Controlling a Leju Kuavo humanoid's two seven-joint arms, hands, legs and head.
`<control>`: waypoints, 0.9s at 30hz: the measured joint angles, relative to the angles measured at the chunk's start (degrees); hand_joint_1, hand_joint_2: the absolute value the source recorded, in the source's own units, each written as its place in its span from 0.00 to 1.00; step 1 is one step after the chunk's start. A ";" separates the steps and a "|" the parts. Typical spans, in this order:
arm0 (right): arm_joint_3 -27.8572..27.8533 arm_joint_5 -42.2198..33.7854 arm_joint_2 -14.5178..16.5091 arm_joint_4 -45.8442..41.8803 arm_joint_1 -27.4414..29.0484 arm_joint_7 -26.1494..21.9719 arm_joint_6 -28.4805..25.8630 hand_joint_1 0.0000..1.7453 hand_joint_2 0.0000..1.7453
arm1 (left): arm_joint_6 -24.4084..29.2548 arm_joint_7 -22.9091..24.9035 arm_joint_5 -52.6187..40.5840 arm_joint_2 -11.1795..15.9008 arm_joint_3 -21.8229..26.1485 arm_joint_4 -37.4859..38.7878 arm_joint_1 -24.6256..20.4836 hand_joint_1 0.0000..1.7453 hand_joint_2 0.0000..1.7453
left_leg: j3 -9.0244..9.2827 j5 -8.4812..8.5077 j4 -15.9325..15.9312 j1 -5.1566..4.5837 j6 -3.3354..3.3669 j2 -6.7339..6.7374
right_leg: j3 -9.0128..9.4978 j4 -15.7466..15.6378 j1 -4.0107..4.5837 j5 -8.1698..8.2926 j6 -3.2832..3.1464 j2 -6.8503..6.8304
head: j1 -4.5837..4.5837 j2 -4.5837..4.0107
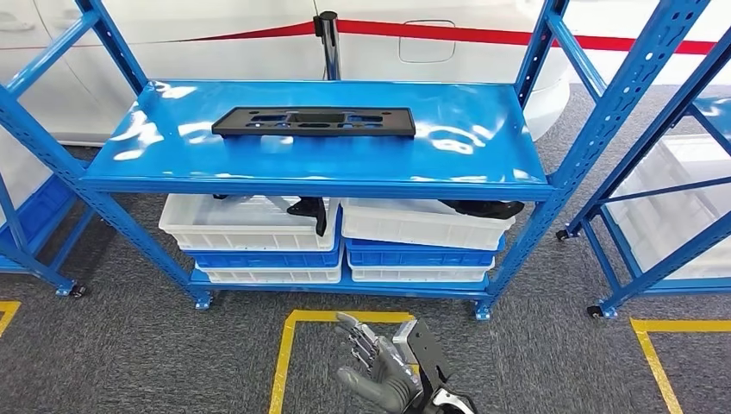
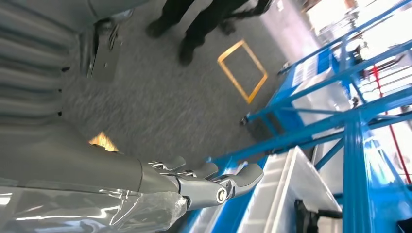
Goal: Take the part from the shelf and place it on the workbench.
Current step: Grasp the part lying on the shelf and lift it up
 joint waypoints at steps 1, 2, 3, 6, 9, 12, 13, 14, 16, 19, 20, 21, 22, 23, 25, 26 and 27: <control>-0.01 1.06 -0.02 -0.11 -0.06 0.44 -0.30 0.00 0.00 | 0.01 -0.02 0.00 -0.02 -0.13 0.00 0.05 0.00 0.00 | 0.73 -0.55 0.02 0.25 -0.34 -0.32 | 0.68 -3.32 -0.29 2.53 0.39 0.05 | 0.01 0.00; 0.00 2.06 -0.02 -0.22 -0.12 0.77 -0.50 0.00 0.00 | 0.02 -0.06 0.00 -0.03 -0.27 0.01 0.06 0.00 0.00 | 1.27 -1.11 0.04 0.43 -0.77 -0.70 | 1.78 -7.37 -0.66 5.66 0.84 0.37 | 0.03 0.00; 0.02 2.92 -0.02 -0.32 -0.19 1.06 -0.62 0.00 0.00 | 0.03 -0.10 0.00 -0.04 -0.40 0.01 0.00 0.00 0.00 | 1.74 -1.63 0.10 0.54 -1.20 -1.02 | 2.71 -10.68 -0.89 7.78 0.98 0.69 | 0.07 0.00; 0.13 4.87 0.01 -0.59 -0.41 1.54 -0.74 0.00 0.00 | 0.00 -0.15 0.01 -0.13 -0.75 0.02 -0.21 0.00 0.00 | 2.15 -2.44 0.29 0.53 -2.51 -1.69 | 3.51 -13.51 -0.65 8.92 -0.60 0.85 | 0.05 0.00; 0.16 5.88 0.19 -1.09 -0.65 1.59 -0.71 0.00 0.00 | -0.05 -0.15 0.02 -0.17 -0.98 0.02 -0.27 0.00 0.00 | 1.49 -3.22 2.65 0.81 -3.21 -1.11 | 4.64 -13.64 -0.49 8.48 -2.42 -0.02 | -0.07 0.00; 0.17 6.49 0.28 -1.37 -0.72 1.59 -0.51 0.00 0.00 | -0.07 -0.15 0.01 -0.19 -1.04 0.02 -0.41 0.00 0.00 | -5.26 -7.02 13.85 0.86 -3.59 -0.42 | 5.85 -13.69 -0.44 7.42 -3.36 -0.86 | -0.23 0.00; 0.19 6.67 0.30 -1.37 -0.69 1.59 -0.40 0.00 0.00 | -0.10 -0.15 -0.01 -0.20 -1.05 0.02 -0.32 0.00 0.00 | -7.85 -8.08 17.31 0.87 -3.67 -0.38 | 6.24 -13.69 -0.42 7.01 -3.51 -1.06 | -0.25 0.00; 0.20 6.79 0.30 -1.37 -0.65 1.58 -0.30 0.00 0.00 | -0.14 -0.15 -0.02 -0.21 -1.07 0.02 -0.15 0.00 0.00 | -9.54 -8.17 18.86 0.88 -3.71 -0.33 | 6.70 -13.69 -0.39 6.58 -3.57 -1.22 | -0.26 0.00; 0.21 7.00 0.30 -1.42 -0.63 1.57 -0.11 0.00 0.00 | -0.19 -0.15 -0.03 -0.21 -1.08 0.02 0.11 0.00 0.00 | -9.50 -4.60 15.01 0.88 -3.52 -0.18 | 7.97 -13.70 -0.35 5.65 -3.37 -1.33 | -0.31 0.00; 0.21 6.80 0.34 -1.72 -0.62 1.51 0.30 0.00 0.00 | -0.20 -0.16 -0.07 -0.11 -1.10 0.04 0.09 0.00 0.00 | -6.17 1.46 4.09 0.14 -2.43 0.65 | 9.70 -13.93 -0.25 4.27 -2.62 -1.51 | -0.28 0.00; 0.21 6.64 0.36 -1.80 -0.57 1.48 0.44 0.00 0.00 | -0.23 -0.16 -0.09 -0.08 -1.12 0.05 0.05 0.00 0.00 | -5.76 1.58 2.65 -0.18 -2.09 0.85 | 10.09 -14.08 -0.24 4.07 -2.23 -1.57 | -0.27 0.00; 0.22 6.49 0.38 -1.82 -0.51 1.45 0.56 0.00 0.00 | -0.27 -0.17 -0.13 -0.05 -1.16 0.07 0.07 0.00 0.00 | -5.65 1.05 2.33 -0.39 -1.87 0.82 | 10.40 -14.06 -0.20 4.14 -1.76 -1.60 | -0.25 0.00; 0.23 6.38 0.38 -1.87 -0.44 1.42 0.68 0.00 0.00 | -0.31 -0.18 -0.16 -0.07 -1.23 0.07 0.10 0.00 0.00 | -5.12 0.97 2.02 -0.33 -1.58 0.64 | 10.68 -14.00 -0.23 4.23 -1.32 -1.61 | -0.25 0.00; 0.24 6.37 0.37 -1.91 -0.40 1.40 0.77 0.00 0.00 | -0.35 -0.19 -0.19 -0.10 -1.30 0.07 0.18 0.00 0.00 | -4.40 1.27 1.66 -0.20 -1.26 0.47 | 10.94 -13.45 -0.22 4.21 -0.98 -1.57 | -0.19 0.00; 0.24 6.33 0.35 -2.10 -0.48 1.33 0.85 0.00 0.00 | -0.34 -0.20 -0.21 -0.12 -1.40 0.07 0.15 0.00 0.00 | -2.87 1.32 1.31 0.11 -0.62 0.22 | 9.57 -9.73 -0.21 3.03 -0.64 -1.39 | -0.05 0.00; 0.24 6.33 0.33 -2.18 -0.49 1.29 0.85 0.00 0.00 | -0.35 -0.21 -0.21 -0.13 -1.42 0.07 0.06 0.00 0.00 | -2.43 1.06 1.22 0.14 -0.40 0.17 | 7.70 -6.42 -0.21 1.78 -0.58 -1.29 | 0.00 0.00; 0.24 6.32 0.30 -2.25 -0.44 1.27 0.85 0.00 0.00 | -0.38 -0.21 -0.22 -0.14 -1.42 0.07 -0.04 0.00 0.00 | -2.12 0.71 1.21 0.13 -0.21 0.09 | 5.16 -2.68 -0.17 0.28 -0.52 -1.21 | 0.01 0.00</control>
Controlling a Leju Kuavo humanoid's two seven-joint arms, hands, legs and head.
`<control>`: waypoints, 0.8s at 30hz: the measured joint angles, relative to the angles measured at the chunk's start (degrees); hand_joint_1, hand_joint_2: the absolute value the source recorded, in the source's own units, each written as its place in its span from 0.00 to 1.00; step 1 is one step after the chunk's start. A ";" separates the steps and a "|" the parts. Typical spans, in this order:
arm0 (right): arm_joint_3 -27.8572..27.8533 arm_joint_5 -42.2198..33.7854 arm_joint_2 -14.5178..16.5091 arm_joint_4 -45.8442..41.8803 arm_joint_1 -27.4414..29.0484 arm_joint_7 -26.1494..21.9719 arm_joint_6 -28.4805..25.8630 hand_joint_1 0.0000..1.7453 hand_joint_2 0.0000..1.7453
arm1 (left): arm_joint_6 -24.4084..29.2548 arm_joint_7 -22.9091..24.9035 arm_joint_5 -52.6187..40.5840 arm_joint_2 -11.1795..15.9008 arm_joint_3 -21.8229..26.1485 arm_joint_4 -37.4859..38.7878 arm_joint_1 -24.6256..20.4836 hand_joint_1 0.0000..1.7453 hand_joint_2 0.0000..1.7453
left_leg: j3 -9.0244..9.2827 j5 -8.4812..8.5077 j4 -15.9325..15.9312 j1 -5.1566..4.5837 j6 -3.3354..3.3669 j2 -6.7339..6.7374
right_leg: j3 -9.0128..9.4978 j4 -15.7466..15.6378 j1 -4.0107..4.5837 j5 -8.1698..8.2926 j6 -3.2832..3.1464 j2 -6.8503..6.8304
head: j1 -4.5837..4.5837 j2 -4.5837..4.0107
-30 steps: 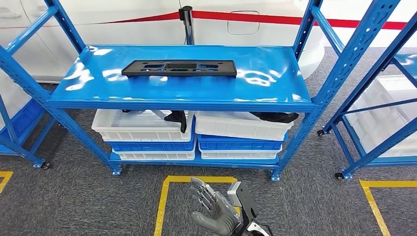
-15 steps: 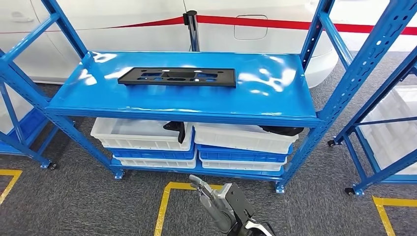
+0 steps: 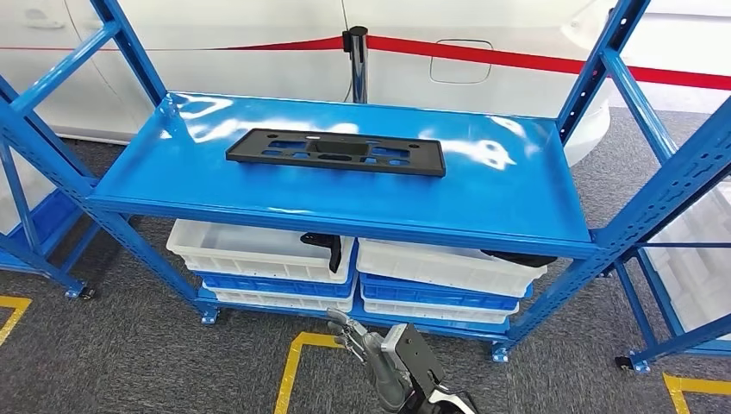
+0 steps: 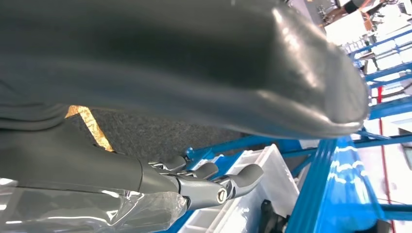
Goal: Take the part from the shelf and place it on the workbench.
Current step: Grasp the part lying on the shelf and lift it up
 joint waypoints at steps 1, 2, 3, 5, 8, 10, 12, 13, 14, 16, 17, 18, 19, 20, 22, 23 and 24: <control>0.01 -0.01 -0.05 -0.02 0.12 0.00 0.00 0.00 0.00 | -0.04 0.00 0.00 -0.04 -0.02 0.00 -0.04 0.00 0.00 | 0.34 -0.41 0.00 -0.02 0.07 -0.12 | -2.53 3.13 0.03 -1.38 0.12 0.05 | 0.01 0.00; 0.01 -0.01 -0.11 -0.03 0.26 0.01 0.00 0.00 0.00 | -0.13 0.00 -0.01 -0.08 -0.07 0.00 -0.01 0.00 0.00 | 0.80 -0.90 0.00 -0.04 0.07 -0.28 | -4.47 4.82 0.07 -2.14 0.21 0.10 | 0.01 0.00; 0.01 -0.02 -0.16 -0.03 0.37 0.01 -0.01 0.00 0.00 | -0.21 0.00 -0.02 -0.13 -0.15 0.00 0.06 0.00 0.00 | 1.41 -1.44 0.00 -0.03 0.00 -0.47 | -5.51 4.56 0.07 -1.76 0.28 0.13 | 0.01 0.00; 0.01 -0.05 -0.24 -0.04 0.51 0.01 -0.02 0.00 0.00 | -0.34 0.01 -0.08 -0.18 -0.42 0.00 0.16 0.00 0.00 | 2.92 -2.66 0.00 0.02 -0.29 -0.81 | -4.87 -1.38 0.01 2.78 0.21 0.14 | 0.02 0.00; 0.03 -0.12 -0.38 -0.12 0.72 0.04 -0.12 0.00 0.00 | -0.47 0.08 -0.17 -0.22 -0.72 0.01 0.03 0.00 0.00 | 4.49 -4.45 -0.06 -0.06 -1.28 -1.09 | -3.08 -9.10 0.37 8.55 -0.59 -0.02 | -0.07 0.00; 0.03 -0.16 -0.44 -0.32 0.78 0.07 -0.38 0.00 0.00 | -0.49 0.18 -0.16 -0.22 -0.84 0.01 -0.05 0.00 0.00 | 5.08 -4.98 -0.04 -0.10 -2.09 -1.10 | -2.73 -9.49 0.62 8.26 -1.54 -0.14 | -0.06 0.00; 0.01 -0.08 -0.43 -0.64 0.75 0.03 -0.70 0.00 0.00 | -0.49 0.21 -0.15 -0.23 -0.94 0.00 -0.16 0.00 0.00 | 4.74 -5.06 1.81 0.03 -2.64 -0.85 | -1.90 -9.72 0.46 8.08 -2.41 -0.07 | -0.11 0.00; 0.00 0.01 -0.41 -0.81 0.67 0.03 -0.91 0.00 0.00 | -0.48 0.21 -0.14 -0.25 -0.98 0.00 -0.26 0.00 0.00 | 3.43 -5.25 4.24 0.11 -2.85 -0.70 | -1.36 -9.82 0.34 7.81 -2.70 -0.03 | -0.17 0.00; -0.01 0.27 -0.39 -0.95 0.62 0.13 -1.30 0.00 0.00 | -0.43 0.21 -0.11 -0.26 -1.00 0.00 -0.33 0.00 0.00 | 1.24 -5.80 7.82 0.17 -3.07 -0.56 | -0.84 -9.91 0.25 7.45 -2.96 -0.02 | -0.24 0.00; -0.02 1.84 -0.39 -1.14 0.56 0.95 -3.17 0.00 0.00 | -0.24 0.21 0.07 -0.27 -1.03 0.00 -0.29 0.00 0.00 | -4.33 -8.39 15.53 0.21 -3.37 -0.43 | 0.18 -9.94 0.22 6.44 -3.21 0.05 | -0.32 0.00; -0.04 3.14 -0.39 -1.29 0.57 1.60 -4.62 0.00 0.00 | -0.09 0.21 0.19 -0.27 -1.04 0.00 -0.16 0.00 0.00 | -6.65 -9.73 17.80 0.21 -3.42 -0.39 | 0.83 -9.95 0.22 5.86 -3.25 0.16 | -0.33 0.00; -0.07 4.58 -0.40 -1.52 0.55 2.31 -6.15 0.00 0.00 | 0.08 0.21 0.28 -0.27 -1.05 0.00 -0.01 0.00 0.00 | -8.13 -10.36 18.25 0.20 -3.38 -0.36 | 1.59 -9.95 0.23 5.24 -3.23 0.30 | -0.33 0.00; -0.10 6.09 -0.40 -1.86 0.50 3.03 -7.70 0.00 0.00 | 0.23 0.21 0.33 -0.27 -1.06 0.00 0.11 0.00 0.00 | -8.68 -9.71 16.71 0.14 -3.19 -0.33 | 2.48 -9.97 0.24 4.60 -3.17 0.43 | -0.33 0.00; -0.15 7.47 -0.40 -2.23 0.41 3.73 -9.06 0.00 0.25 | 0.36 0.21 0.38 -0.27 -1.07 0.01 0.18 0.00 0.00 | -8.49 -7.55 13.48 0.00 -2.85 -0.28 | 3.45 -10.01 0.25 3.92 -3.09 0.50 | -0.33 0.00; -0.28 10.01 -0.40 -2.93 0.15 4.92 -11.41 0.00 0.75 | 0.49 0.21 0.46 -0.16 -1.07 0.05 0.28 0.00 0.00 | -7.48 -0.59 6.07 -0.64 -1.85 -0.05 | 5.03 -10.22 0.28 2.62 -2.76 0.58 | -0.32 -0.01; -0.39 11.24 -0.39 -3.26 0.02 5.33 -12.52 0.00 1.00 | 0.50 0.21 0.52 -0.10 -1.07 0.09 0.31 0.00 0.00 | -6.95 1.96 3.64 -0.96 -1.57 0.08 | 5.55 -10.49 0.30 2.06 -2.49 0.67 | -0.33 -0.01; -0.53 12.66 -0.37 -3.58 -0.05 5.59 -13.72 0.00 1.00 | 0.51 0.21 0.58 -0.06 -1.07 0.11 0.37 0.00 0.00 | -6.63 3.38 2.33 -1.20 -1.37 0.11 | 5.99 -10.73 0.32 1.83 -2.17 0.74 | -0.34 -0.01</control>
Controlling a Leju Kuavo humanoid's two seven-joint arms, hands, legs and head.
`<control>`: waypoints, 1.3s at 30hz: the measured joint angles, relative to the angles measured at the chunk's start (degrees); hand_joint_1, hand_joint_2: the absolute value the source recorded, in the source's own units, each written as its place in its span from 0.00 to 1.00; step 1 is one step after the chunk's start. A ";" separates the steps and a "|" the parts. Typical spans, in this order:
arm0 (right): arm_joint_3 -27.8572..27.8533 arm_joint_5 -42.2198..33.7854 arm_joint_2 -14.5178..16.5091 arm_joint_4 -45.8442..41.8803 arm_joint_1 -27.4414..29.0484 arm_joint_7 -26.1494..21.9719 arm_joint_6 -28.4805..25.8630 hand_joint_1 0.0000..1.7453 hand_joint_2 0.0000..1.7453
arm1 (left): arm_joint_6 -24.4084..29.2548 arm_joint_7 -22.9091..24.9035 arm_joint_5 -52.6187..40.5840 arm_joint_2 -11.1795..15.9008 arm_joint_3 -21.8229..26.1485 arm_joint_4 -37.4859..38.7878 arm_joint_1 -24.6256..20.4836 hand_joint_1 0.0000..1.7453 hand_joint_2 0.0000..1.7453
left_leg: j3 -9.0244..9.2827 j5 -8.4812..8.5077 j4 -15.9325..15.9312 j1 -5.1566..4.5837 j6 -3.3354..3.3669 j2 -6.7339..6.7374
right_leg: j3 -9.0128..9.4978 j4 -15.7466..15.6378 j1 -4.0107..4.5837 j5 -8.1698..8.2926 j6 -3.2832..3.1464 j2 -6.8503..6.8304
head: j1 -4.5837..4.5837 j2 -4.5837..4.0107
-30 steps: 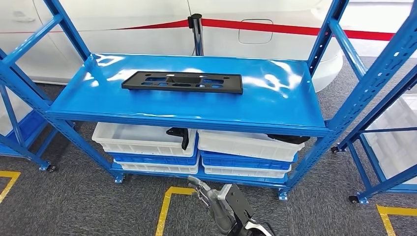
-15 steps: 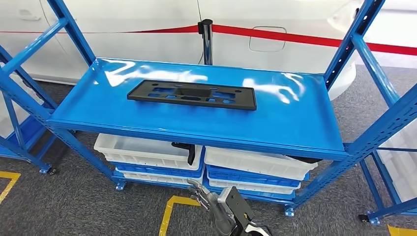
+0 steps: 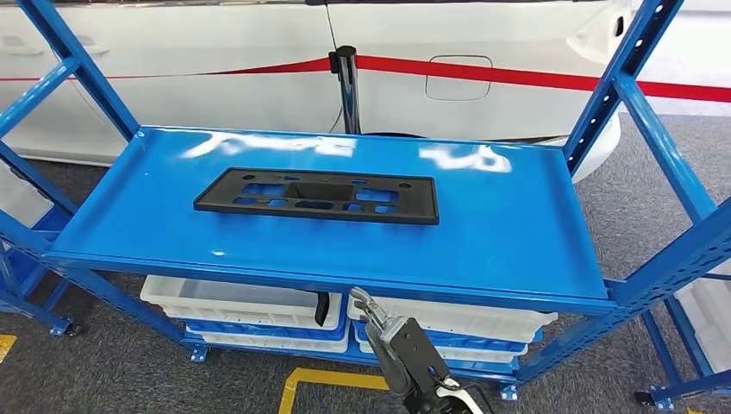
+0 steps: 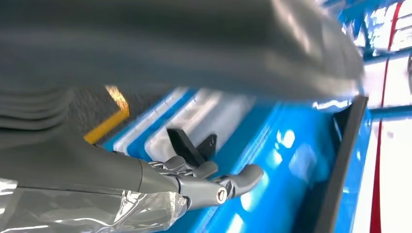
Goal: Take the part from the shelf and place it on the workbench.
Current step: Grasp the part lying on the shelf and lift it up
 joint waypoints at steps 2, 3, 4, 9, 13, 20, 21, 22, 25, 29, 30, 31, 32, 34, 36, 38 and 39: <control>-0.30 3.83 0.21 -0.86 -0.10 0.42 -3.00 0.00 1.00 | -0.01 -0.03 0.12 -0.01 -0.01 0.02 0.03 0.00 0.00 | 0.92 -0.24 -0.81 0.01 0.38 -0.10 | 0.70 -0.28 0.05 0.08 0.64 0.05 | -0.03 0.01; -0.46 6.45 0.37 -1.40 -0.14 0.69 -4.67 0.00 1.00 | 0.00 -0.08 0.17 -0.03 -0.02 0.02 0.06 0.00 0.00 | 1.58 -0.37 -1.23 0.12 0.78 -0.20 | 0.62 0.73 0.03 0.31 0.84 0.01 | -0.01 0.00; -0.64 9.16 0.53 -2.05 -0.25 1.12 -6.23 0.00 1.00 | 0.05 -0.11 0.27 -0.03 -0.02 0.02 0.02 0.00 0.00 | 2.36 -0.54 -1.53 0.25 1.19 -0.25 | -0.23 2.76 0.03 0.28 0.96 0.00 | 0.03 0.00; -1.63 18.13 0.69 -4.54 -0.54 3.69 -10.52 0.00 1.00 | 0.24 -0.37 0.78 -0.08 -0.02 0.02 -0.33 0.00 0.00 | 4.41 -1.67 -1.97 0.42 2.01 -0.47 | -8.09 15.15 0.00 -3.87 1.63 -0.01 | 0.25 0.00; -1.63 18.13 0.69 -4.54 -0.54 3.69 -10.52 0.00 1.00 | 0.24 -0.37 0.78 -0.08 -0.02 0.02 -0.33 0.00 0.00 | 4.41 -1.67 -1.97 0.42 2.01 -0.47 | -8.09 15.15 0.00 -3.87 1.63 -0.01 | 0.25 0.00; -2.89 29.68 0.95 -7.42 -0.55 5.91 -13.77 0.00 1.00 | 0.00 -1.27 1.82 -0.31 -0.02 0.02 -0.29 0.00 0.00 | 7.39 -4.22 -1.86 0.72 0.89 -1.10 | -9.98 9.28 -0.29 -0.18 1.89 -0.12 | 0.24 0.00; -3.44 34.14 1.37 -8.85 -0.56 6.56 -14.98 0.00 1.00 | -0.21 -1.46 2.13 -0.39 -0.02 0.03 -0.33 0.00 0.00 | 8.35 -5.14 -1.83 0.80 0.50 -1.18 | -9.40 5.37 -0.31 3.13 1.56 -0.14 | 0.23 0.01; -3.84 37.19 1.83 -9.97 -0.58 6.80 -15.84 0.00 1.00 | -0.36 -1.51 2.20 -0.44 -0.02 0.03 -0.40 0.00 0.00 | 8.89 -5.72 -1.81 0.83 0.25 -1.18 | -8.88 2.87 -0.25 5.35 1.11 -0.15 | 0.22 0.01; -4.32 42.18 2.91 -11.79 -0.63 6.70 -17.45 0.00 1.00 | -0.82 -1.55 2.04 -0.47 -0.02 0.04 -0.57 0.00 0.00 | 9.38 -6.14 -2.14 0.88 0.44 -1.11 | -8.59 1.39 -0.11 6.58 0.34 -0.02 | 0.20 0.01; -4.34 48.13 3.26 -12.25 -0.62 7.19 -18.62 0.00 1.00 | -1.18 -1.43 1.86 -0.47 -0.02 0.04 -0.64 0.00 0.00 | 9.76 -6.30 -2.98 0.91 0.55 -1.07 | -8.59 1.39 0.05 6.36 0.00 -0.03 | 0.20 0.01; -4.34 50.11 3.28 -12.31 -0.66 7.53 -18.82 0.00 1.00 | -1.19 -1.37 1.83 -0.47 -0.02 0.04 -0.64 0.00 0.00 | 9.82 -6.37 -3.17 0.92 0.54 -1.06 | -8.59 1.39 0.09 6.34 -0.03 -0.05 | 0.20 0.01; -4.34 52.13 3.30 -12.36 -0.71 7.94 -18.95 0.00 1.00 | -1.19 -1.31 1.80 -0.47 -0.03 0.04 -0.64 0.00 0.00 | 9.84 -6.40 -3.27 0.93 0.43 -1.06 | -8.59 1.39 0.11 6.34 -0.05 -0.07 | 0.20 0.01; -4.34 54.35 3.35 -12.38 -0.79 8.37 -19.02 0.00 1.00 | -1.19 -1.25 1.78 -0.47 -0.07 0.04 -0.64 0.00 0.00 | 9.83 -6.40 -3.31 0.94 0.18 -1.06 | -8.58 1.40 0.13 6.34 -0.09 -0.08 | 0.20 0.01; -4.33 58.98 3.56 -12.36 -1.05 9.53 -18.73 0.00 1.00 | -1.25 -1.11 1.62 -0.47 -0.23 0.04 -0.65 0.00 0.00 | 9.82 -6.37 -3.37 1.03 -0.66 -1.05 | -8.58 1.41 0.19 6.38 -0.15 -0.08 | 0.20 0.00; -4.29 64.38 3.98 -12.13 -1.54 10.90 -17.58 0.00 0.50 | -1.38 -1.02 1.13 -0.48 -0.49 0.04 -0.66 0.00 0.00 | 9.80 -6.35 -3.38 1.11 -1.37 -1.04 | -8.57 1.41 0.24 6.45 -0.24 -0.08 | 0.20 0.01; -4.19 69.10 4.58 -11.60 -2.25 11.98 -16.30 0.00 0.00 | -1.54 -0.98 0.63 -0.48 -0.92 0.04 -0.69 0.00 0.00 | 9.80 -6.31 -3.38 1.11 -1.65 -1.04 | -8.54 1.41 0.23 6.51 -0.30 -0.10 | 0.20 0.01; -4.13 70.52 4.88 -11.30 -2.62 12.32 -15.91 0.00 0.00 | -1.62 -0.97 0.47 -0.49 -1.14 0.04 -0.70 0.00 0.00 | 9.81 -6.29 -3.37 1.10 -1.70 -1.04 | -8.51 1.40 0.22 6.53 -0.30 -0.12 | 0.20 0.01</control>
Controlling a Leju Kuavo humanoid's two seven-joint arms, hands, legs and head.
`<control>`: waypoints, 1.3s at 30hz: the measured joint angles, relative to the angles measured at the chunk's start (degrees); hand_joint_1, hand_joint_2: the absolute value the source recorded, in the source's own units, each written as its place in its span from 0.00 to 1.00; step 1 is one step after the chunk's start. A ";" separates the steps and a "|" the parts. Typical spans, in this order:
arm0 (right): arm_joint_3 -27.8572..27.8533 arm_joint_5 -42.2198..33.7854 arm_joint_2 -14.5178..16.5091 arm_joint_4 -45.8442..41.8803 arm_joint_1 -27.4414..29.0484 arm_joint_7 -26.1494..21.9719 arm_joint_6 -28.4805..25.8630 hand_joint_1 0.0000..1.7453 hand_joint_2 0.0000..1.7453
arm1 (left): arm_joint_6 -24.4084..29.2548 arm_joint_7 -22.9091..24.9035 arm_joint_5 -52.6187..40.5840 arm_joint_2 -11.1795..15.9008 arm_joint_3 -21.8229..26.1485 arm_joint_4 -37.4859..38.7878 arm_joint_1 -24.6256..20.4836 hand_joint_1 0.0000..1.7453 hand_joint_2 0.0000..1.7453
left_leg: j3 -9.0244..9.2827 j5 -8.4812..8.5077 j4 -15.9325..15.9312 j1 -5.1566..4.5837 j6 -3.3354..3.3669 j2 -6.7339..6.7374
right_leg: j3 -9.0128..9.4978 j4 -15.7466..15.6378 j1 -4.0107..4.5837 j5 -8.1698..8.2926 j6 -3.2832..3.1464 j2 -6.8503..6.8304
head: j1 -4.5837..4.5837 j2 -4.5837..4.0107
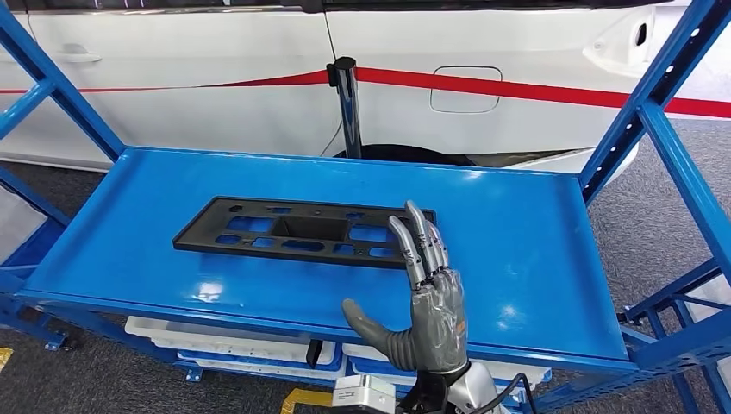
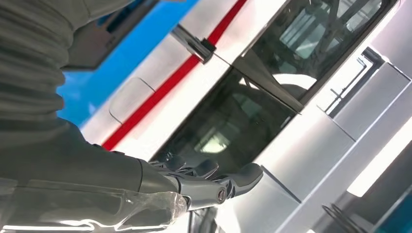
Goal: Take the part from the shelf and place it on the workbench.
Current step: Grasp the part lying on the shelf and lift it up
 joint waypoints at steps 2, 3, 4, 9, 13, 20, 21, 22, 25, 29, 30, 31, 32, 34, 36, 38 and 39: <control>0.15 1.52 0.52 0.61 -0.75 0.38 0.52 0.00 0.00 | -0.16 0.01 -0.33 -0.01 -0.27 0.00 -0.01 0.00 0.00 | 0.01 0.03 0.03 -0.04 -0.04 -0.01 | 0.05 -0.01 -0.04 0.06 0.01 -0.05 | 0.00 0.00; 0.27 2.19 0.76 0.94 -1.17 0.54 0.81 0.00 0.00 | -0.25 0.01 -0.53 -0.01 -0.38 0.00 -0.01 0.00 0.00 | 0.01 0.03 0.04 -0.06 -0.05 -0.01 | 0.06 -0.02 -0.07 0.09 0.01 -0.07 | 0.00 0.00; 0.41 3.07 1.00 1.30 -1.65 0.84 1.19 0.00 0.00 | -0.33 0.01 -0.73 -0.01 -0.52 0.00 -0.02 0.00 0.00 | 0.02 0.04 0.05 -0.08 -0.06 0.00 | 0.07 -0.02 -0.10 0.12 0.02 -0.07 | 0.00 0.00; 1.42 9.20 2.37 4.66 -5.00 3.69 4.07 0.00 0.75 | -0.39 0.00 -1.78 -0.02 -1.55 0.00 -0.13 0.00 0.00 | 0.03 0.04 0.07 -0.13 -0.06 -0.01 | 0.08 -0.03 -0.17 0.16 0.05 -0.09 | 0.00 0.00; 2.19 9.54 3.80 8.80 -8.52 5.15 6.57 0.00 1.00 | -0.41 -0.01 -2.09 -0.08 -2.16 0.00 -0.24 0.00 0.00 | 0.06 0.05 0.07 -0.12 -0.06 0.00 | 0.07 -0.03 -0.17 0.19 0.03 -0.08 | 0.00 0.00; 3.83 5.40 6.92 17.32 -13.43 8.58 14.06 0.00 0.00 | -0.41 -0.01 -2.67 -0.16 -3.35 0.00 -0.39 0.00 0.00 | 0.03 0.10 0.06 -0.10 -0.12 -0.01 | 0.05 -0.02 -0.12 0.20 0.02 -0.10 | 0.00 0.00; 4.28 4.84 7.43 18.91 -14.17 8.73 14.54 0.00 0.00 | -0.41 -0.01 -2.69 -0.18 -3.63 0.00 -0.42 0.00 0.00 | 0.03 0.11 0.06 -0.09 -0.14 -0.01 | 0.04 -0.02 -0.12 0.20 0.02 -0.10 | 0.00 0.00; 4.75 4.18 7.92 20.44 -14.86 8.80 14.91 0.00 0.00 | -0.43 0.00 -2.71 -0.20 -3.95 0.00 -0.47 0.00 0.00 | 0.02 0.11 0.06 -0.09 -0.15 -0.01 | 0.04 -0.02 -0.12 0.20 0.02 -0.10 | 0.00 0.00; 5.70 2.20 9.15 23.56 -16.12 8.63 15.34 0.00 0.00 | -0.56 0.02 -2.76 -0.23 -4.48 0.00 -0.62 0.00 0.00 | 0.02 0.13 0.06 -0.10 -0.17 -0.04 | 0.03 -0.02 -0.12 0.20 0.02 -0.14 | 0.00 0.00; 6.66 1.26 10.68 26.24 -17.05 6.07 13.07 0.00 0.00 | -0.62 0.05 -2.84 -0.27 -4.51 0.00 -0.92 0.00 0.00 | 0.01 0.13 0.06 -0.10 -0.17 -0.02 | 0.03 -0.02 -0.12 0.20 0.02 -0.12 | 0.00 0.00; 6.96 1.15 11.01 26.86 -17.19 5.45 12.53 0.00 0.00 | -0.64 0.05 -2.84 -0.28 -4.52 0.00 -1.01 0.00 0.00 | 0.01 0.13 0.06 -0.10 -0.17 -0.02 | 0.03 -0.02 -0.12 0.20 0.02 -0.13 | 0.00 0.00; 7.22 1.07 11.29 27.44 -17.30 5.01 12.21 0.00 0.00 | -0.66 0.06 -2.84 -0.31 -4.53 0.00 -1.06 0.00 0.00 | 0.01 0.13 0.06 -0.10 -0.17 -0.03 | 0.03 -0.02 -0.12 0.20 0.02 -0.13 | 0.00 0.00; 7.40 1.02 11.52 27.97 -17.38 4.77 12.06 0.00 0.00 | -0.68 0.08 -2.84 -0.34 -4.54 0.00 -1.10 0.00 0.00 | 0.01 0.13 0.06 -0.10 -0.17 -0.03 | 0.03 -0.02 -0.12 0.20 0.02 -0.13 | 0.00 0.00; 7.62 1.07 11.87 29.05 -17.54 4.54 12.00 0.00 0.00 | -0.70 0.11 -2.84 -0.38 -4.54 0.00 -1.12 0.00 0.00 | 0.01 0.13 0.06 -0.10 -0.17 -0.02 | 0.03 -0.02 -0.13 0.20 0.02 -0.13 | 0.00 0.00; 7.93 1.32 12.13 29.94 -17.78 4.53 12.03 0.00 0.00 | -0.70 0.12 -2.84 -0.38 -4.54 0.00 -1.14 0.00 0.00 | 0.01 0.13 0.06 -0.10 -0.17 -0.02 | 0.03 -0.02 -0.13 0.20 0.02 -0.12 | 0.00 0.00; 8.29 1.52 12.38 30.65 -17.92 4.58 11.98 0.00 0.00 | -0.69 0.12 -2.83 -0.39 -4.54 0.00 -1.14 0.00 0.00 | 0.02 0.13 0.07 -0.11 -0.17 -0.02 | 0.03 -0.02 -0.13 0.20 0.02 -0.13 | 0.00 0.00; 8.41 1.52 12.48 30.95 -17.94 4.62 11.92 0.00 0.00 | -0.67 0.11 -2.82 -0.39 -4.54 0.00 -1.14 0.00 0.00 | 0.02 0.13 0.07 -0.10 -0.17 -0.02 | 0.03 -0.02 -0.13 0.20 0.02 -0.13 | 0.00 0.00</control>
